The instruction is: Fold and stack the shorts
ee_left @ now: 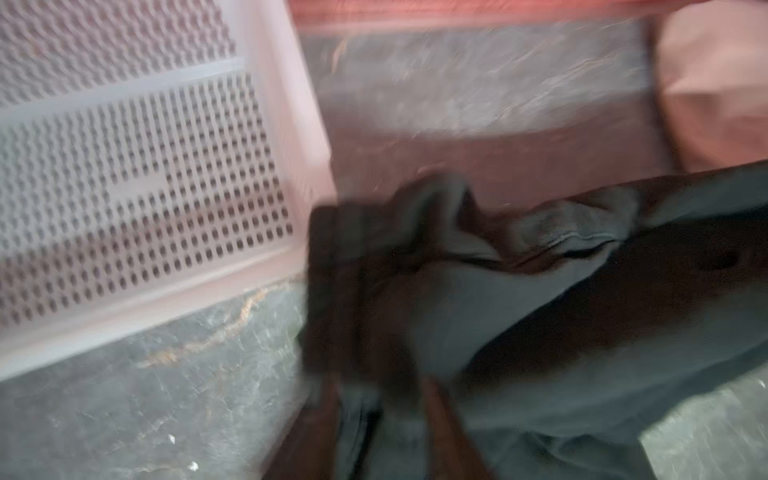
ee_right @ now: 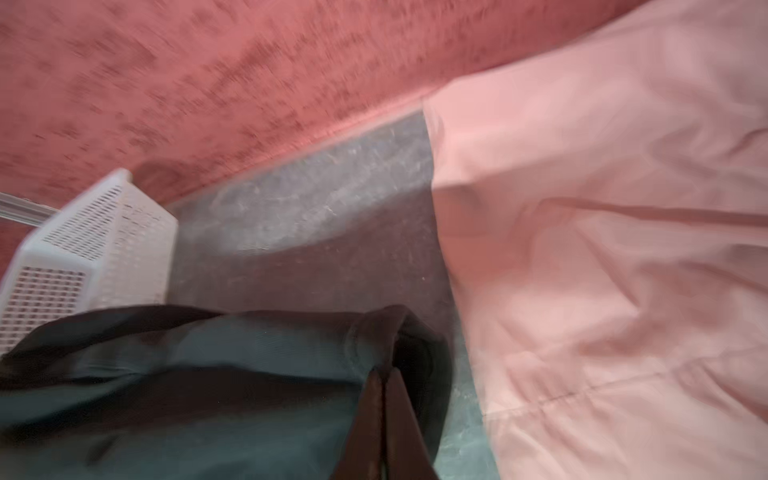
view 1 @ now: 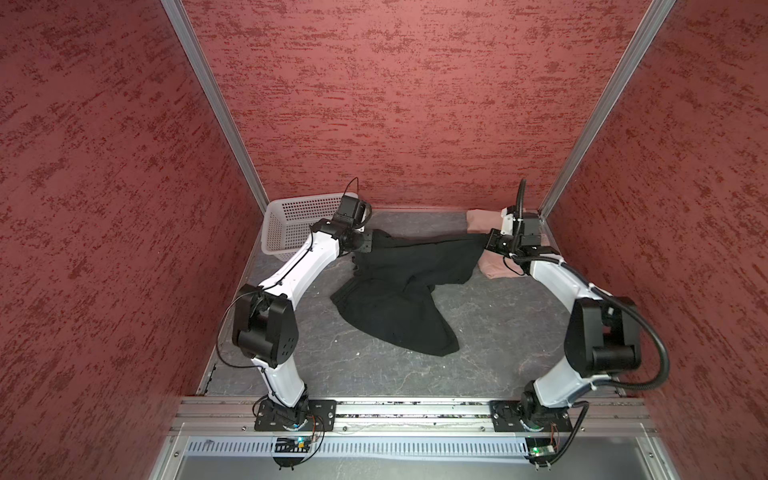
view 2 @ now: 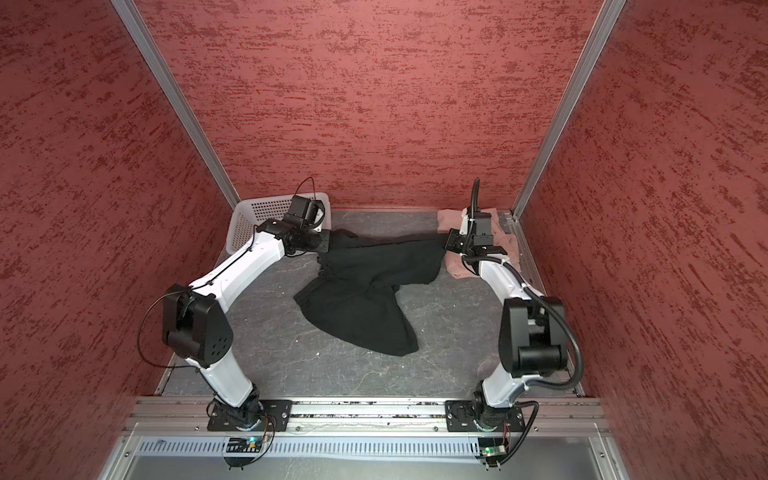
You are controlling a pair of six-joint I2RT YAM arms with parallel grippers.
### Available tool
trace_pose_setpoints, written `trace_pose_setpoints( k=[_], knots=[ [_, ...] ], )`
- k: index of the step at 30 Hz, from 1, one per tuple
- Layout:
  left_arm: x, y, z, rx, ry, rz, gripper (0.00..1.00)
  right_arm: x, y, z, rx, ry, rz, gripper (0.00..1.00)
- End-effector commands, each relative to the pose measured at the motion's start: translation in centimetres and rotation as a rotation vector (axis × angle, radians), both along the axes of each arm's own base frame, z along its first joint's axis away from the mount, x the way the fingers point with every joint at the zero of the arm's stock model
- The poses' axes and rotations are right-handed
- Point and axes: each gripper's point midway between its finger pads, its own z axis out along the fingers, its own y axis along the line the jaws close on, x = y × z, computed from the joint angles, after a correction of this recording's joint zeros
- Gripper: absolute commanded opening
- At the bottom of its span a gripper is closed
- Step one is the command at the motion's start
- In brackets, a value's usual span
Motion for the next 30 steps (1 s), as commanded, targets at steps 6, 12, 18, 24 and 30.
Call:
trace_pose_setpoints(
  k=[6,12,18,24,30],
  knots=[
    [-1.6,2.5,5.9,0.012,-0.114,0.048,0.99,0.9,3.2,5.2,-0.059,-0.129,0.104,0.56],
    [-7.0,4.5,1.4,-0.056,0.019,0.105,0.99,-6.6,2.3,1.5,-0.068,0.058,0.053,0.64],
    [-10.4,5.9,-6.7,-0.223,0.188,0.207,0.99,-16.7,8.3,-5.6,-0.053,0.304,0.196,0.6],
    [-10.6,6.5,-9.8,-0.247,0.204,0.259,0.99,-20.1,13.4,-10.0,-0.01,0.368,0.324,0.58],
    [-10.4,6.4,-11.5,-0.251,0.235,0.262,1.0,-17.0,15.8,-11.6,0.019,0.295,0.322,0.5]
  ],
)
